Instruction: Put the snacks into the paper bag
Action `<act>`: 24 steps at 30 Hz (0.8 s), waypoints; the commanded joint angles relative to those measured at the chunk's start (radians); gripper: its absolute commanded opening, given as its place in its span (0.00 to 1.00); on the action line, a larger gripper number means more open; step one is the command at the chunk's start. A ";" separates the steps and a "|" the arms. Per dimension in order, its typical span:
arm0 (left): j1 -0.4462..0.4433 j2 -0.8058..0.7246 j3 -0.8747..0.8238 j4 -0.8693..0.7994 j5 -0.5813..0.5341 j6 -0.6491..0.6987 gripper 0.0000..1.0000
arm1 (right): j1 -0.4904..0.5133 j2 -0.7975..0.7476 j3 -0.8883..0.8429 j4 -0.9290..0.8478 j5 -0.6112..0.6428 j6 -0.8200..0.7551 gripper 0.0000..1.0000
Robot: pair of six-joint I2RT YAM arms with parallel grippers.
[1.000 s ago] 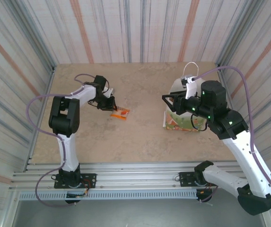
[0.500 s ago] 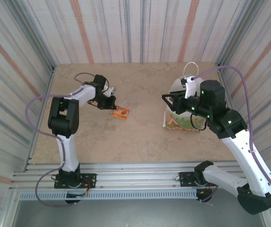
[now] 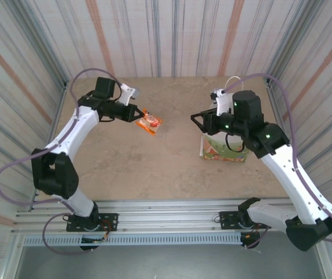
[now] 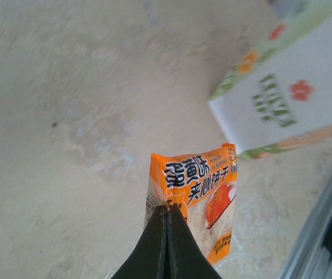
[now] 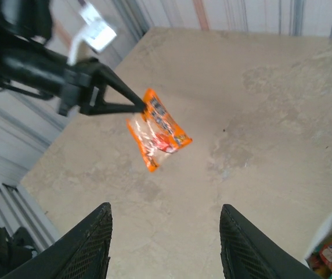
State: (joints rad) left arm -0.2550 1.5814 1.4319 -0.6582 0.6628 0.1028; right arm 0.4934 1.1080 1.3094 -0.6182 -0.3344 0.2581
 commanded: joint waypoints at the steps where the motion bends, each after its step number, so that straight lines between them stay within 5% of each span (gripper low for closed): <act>1: -0.026 -0.109 -0.034 -0.026 0.142 0.150 0.00 | 0.008 0.049 0.074 -0.044 -0.085 -0.043 0.51; 16: -0.084 -0.238 -0.062 0.026 0.273 0.201 0.00 | 0.094 0.304 0.271 -0.165 -0.274 -0.087 0.52; 24: -0.093 -0.236 -0.063 0.060 0.294 0.181 0.00 | 0.131 0.373 0.313 -0.192 -0.236 -0.106 0.48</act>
State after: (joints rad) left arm -0.3382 1.3613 1.3766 -0.6292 0.9096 0.2901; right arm 0.6136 1.4601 1.5810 -0.7685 -0.5766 0.1875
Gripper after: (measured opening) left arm 0.044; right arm 0.491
